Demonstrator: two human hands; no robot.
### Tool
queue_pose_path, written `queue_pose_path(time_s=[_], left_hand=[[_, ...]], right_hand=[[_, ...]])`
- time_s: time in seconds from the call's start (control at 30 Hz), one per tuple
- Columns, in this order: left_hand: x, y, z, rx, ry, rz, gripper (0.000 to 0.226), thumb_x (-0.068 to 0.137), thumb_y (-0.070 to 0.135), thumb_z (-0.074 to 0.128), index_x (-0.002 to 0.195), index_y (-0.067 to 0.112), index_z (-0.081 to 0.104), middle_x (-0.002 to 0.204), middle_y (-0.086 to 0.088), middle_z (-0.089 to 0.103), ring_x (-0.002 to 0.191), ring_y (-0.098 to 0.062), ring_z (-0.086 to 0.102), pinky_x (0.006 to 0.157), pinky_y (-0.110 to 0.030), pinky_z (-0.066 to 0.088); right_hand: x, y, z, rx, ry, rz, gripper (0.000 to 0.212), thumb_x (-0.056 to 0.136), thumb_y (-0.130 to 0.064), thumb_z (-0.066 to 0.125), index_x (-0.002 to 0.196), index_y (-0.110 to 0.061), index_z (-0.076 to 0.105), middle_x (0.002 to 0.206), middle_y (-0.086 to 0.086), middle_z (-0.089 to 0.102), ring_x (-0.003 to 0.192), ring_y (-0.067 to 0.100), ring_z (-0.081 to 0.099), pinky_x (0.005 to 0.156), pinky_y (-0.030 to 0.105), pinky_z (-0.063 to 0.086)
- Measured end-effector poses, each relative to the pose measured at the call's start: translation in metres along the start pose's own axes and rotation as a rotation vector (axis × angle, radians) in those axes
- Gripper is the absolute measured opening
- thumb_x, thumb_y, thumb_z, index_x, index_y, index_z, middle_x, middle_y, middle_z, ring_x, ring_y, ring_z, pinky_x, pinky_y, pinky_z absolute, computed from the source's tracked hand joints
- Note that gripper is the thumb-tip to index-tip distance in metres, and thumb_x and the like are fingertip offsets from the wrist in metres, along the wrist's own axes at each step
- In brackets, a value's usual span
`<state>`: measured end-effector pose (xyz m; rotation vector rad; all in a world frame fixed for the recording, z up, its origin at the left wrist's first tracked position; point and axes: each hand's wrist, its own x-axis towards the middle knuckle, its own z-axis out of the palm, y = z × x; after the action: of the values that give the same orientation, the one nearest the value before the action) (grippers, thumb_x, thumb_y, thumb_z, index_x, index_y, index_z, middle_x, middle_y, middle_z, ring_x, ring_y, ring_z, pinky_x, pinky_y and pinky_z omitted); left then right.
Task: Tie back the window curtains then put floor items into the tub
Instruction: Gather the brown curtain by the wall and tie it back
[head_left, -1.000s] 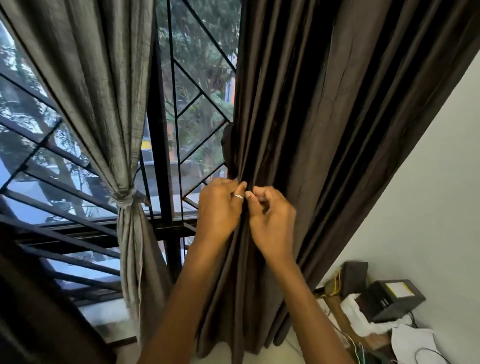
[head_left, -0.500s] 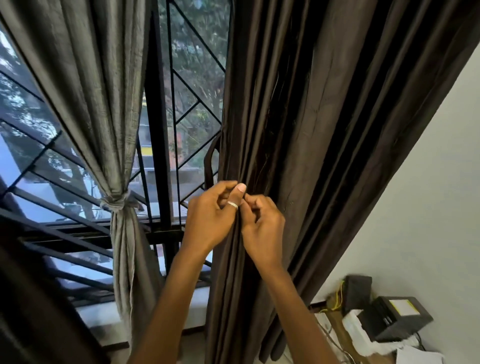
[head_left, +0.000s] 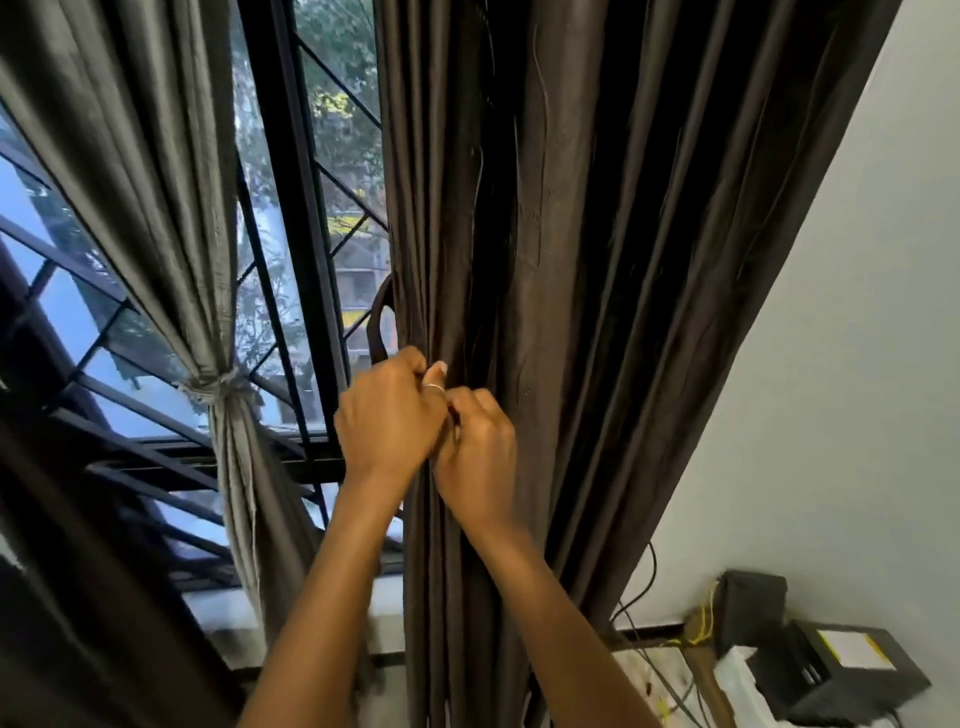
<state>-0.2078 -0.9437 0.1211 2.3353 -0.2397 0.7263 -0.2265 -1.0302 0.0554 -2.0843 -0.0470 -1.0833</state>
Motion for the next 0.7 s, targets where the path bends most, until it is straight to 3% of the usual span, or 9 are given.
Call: queue_pose_path(time_s=[0.13, 0.2, 0.3, 0.43, 0.5, 0.6, 0.7], left_hand=[[-0.007, -0.006, -0.006, 0.004, 0.042, -0.008, 0.038, 0.097, 0.038, 0.057, 0.066, 0.02, 0.044, 0.054, -0.001, 0.052, 0.055, -0.023, 0.049, 0.051, -0.032, 0.029], [-0.009, -0.009, -0.008, 0.0, 0.043, 0.001, 0.04, 0.097, 0.04, 0.057, 0.066, 0.021, 0.042, 0.053, -0.003, 0.052, 0.054, -0.024, 0.049, 0.05, -0.033, 0.031], [-0.01, -0.01, -0.008, -0.049, 0.034, 0.013, 0.041, 0.097, 0.04, 0.058, 0.065, 0.021, 0.041, 0.051, -0.003, 0.051, 0.049, -0.019, 0.049, 0.047, -0.03, 0.033], [-0.012, -0.015, -0.008, -0.102, 0.029, 0.036, 0.041, 0.097, 0.038, 0.06, 0.065, 0.022, 0.041, 0.049, 0.002, 0.046, 0.048, -0.016, 0.046, 0.049, -0.031, 0.035], [-0.009, -0.014, -0.007, -0.115, 0.01, 0.05, 0.04, 0.097, 0.038, 0.06, 0.066, 0.017, 0.044, 0.049, 0.001, 0.045, 0.048, -0.017, 0.046, 0.049, -0.032, 0.038], [-0.002, -0.017, -0.005, -0.145, -0.006, 0.056, 0.041, 0.097, 0.036, 0.061, 0.066, 0.015, 0.045, 0.049, -0.001, 0.047, 0.049, -0.02, 0.048, 0.049, -0.032, 0.037], [0.006, -0.034, -0.013, -0.13, 0.009, 0.028, 0.041, 0.096, 0.036, 0.061, 0.065, 0.016, 0.044, 0.049, 0.0, 0.047, 0.049, -0.019, 0.047, 0.047, -0.03, 0.031]], right_hand=[[0.001, 0.001, -0.018, 0.071, -0.188, -0.064, 0.017, 0.097, -0.019, 0.058, 0.108, -0.015, 0.071, 0.099, 0.001, 0.062, 0.077, 0.015, 0.062, 0.069, 0.033, 0.055], [0.004, 0.005, -0.037, 0.047, -0.121, -0.02, 0.026, 0.095, -0.026, 0.064, 0.119, -0.019, 0.07, 0.114, -0.002, 0.06, 0.083, 0.016, 0.066, 0.079, 0.033, 0.057], [0.017, 0.016, -0.071, -0.013, 0.156, 0.188, 0.039, 0.093, -0.032, 0.067, 0.129, -0.019, 0.062, 0.128, -0.004, 0.053, 0.079, 0.017, 0.067, 0.078, 0.035, 0.056], [0.047, 0.029, -0.091, -0.105, 0.081, 0.32, 0.053, 0.093, -0.042, 0.065, 0.14, -0.02, 0.051, 0.14, -0.002, 0.052, 0.096, 0.021, 0.068, 0.091, 0.039, 0.055], [0.062, 0.036, -0.095, -0.119, -0.016, 0.318, 0.045, 0.094, -0.042, 0.064, 0.134, -0.023, 0.057, 0.13, -0.003, 0.061, 0.099, 0.021, 0.069, 0.092, 0.042, 0.056], [0.074, 0.049, -0.102, -0.159, -0.082, 0.258, 0.005, 0.094, -0.036, 0.063, 0.095, -0.032, 0.067, 0.087, -0.01, 0.071, 0.073, 0.017, 0.071, 0.076, 0.041, 0.06], [0.081, 0.067, -0.118, -0.29, 0.023, 0.313, 0.02, 0.091, -0.037, 0.06, 0.076, -0.024, 0.06, 0.068, -0.003, 0.069, 0.07, 0.023, 0.071, 0.069, 0.04, 0.059]])
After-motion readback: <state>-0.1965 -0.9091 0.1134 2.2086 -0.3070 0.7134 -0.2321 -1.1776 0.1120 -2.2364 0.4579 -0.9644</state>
